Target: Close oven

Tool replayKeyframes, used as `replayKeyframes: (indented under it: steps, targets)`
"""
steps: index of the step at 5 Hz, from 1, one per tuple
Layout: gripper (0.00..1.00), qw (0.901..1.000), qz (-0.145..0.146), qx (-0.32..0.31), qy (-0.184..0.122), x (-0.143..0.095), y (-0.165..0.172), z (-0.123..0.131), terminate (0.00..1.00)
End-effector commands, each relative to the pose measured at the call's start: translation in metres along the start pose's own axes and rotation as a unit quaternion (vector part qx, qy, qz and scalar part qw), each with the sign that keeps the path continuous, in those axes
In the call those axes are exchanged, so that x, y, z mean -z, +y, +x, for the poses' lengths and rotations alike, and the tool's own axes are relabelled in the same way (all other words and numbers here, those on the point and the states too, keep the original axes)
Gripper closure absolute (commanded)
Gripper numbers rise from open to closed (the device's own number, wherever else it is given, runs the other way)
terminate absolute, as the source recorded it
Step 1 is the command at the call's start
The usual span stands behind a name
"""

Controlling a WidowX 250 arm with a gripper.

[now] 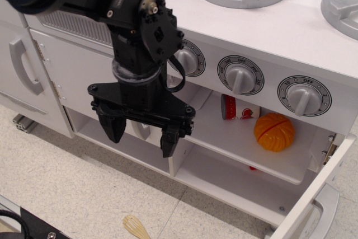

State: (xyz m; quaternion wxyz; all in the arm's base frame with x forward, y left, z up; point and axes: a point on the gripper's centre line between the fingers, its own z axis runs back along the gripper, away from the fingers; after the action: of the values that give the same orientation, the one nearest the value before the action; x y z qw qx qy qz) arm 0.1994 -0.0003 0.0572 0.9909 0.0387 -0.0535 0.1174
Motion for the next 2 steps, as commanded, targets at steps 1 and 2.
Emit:
replayKeyframes:
  steps: [1,2]
  targets:
    - [0.00,1.0000,0.000,0.000,0.000,0.000,0.000,0.000,0.00]
    - [0.00,0.9995,-0.023,0.019,0.014,0.006,-0.022,0.000,0.00]
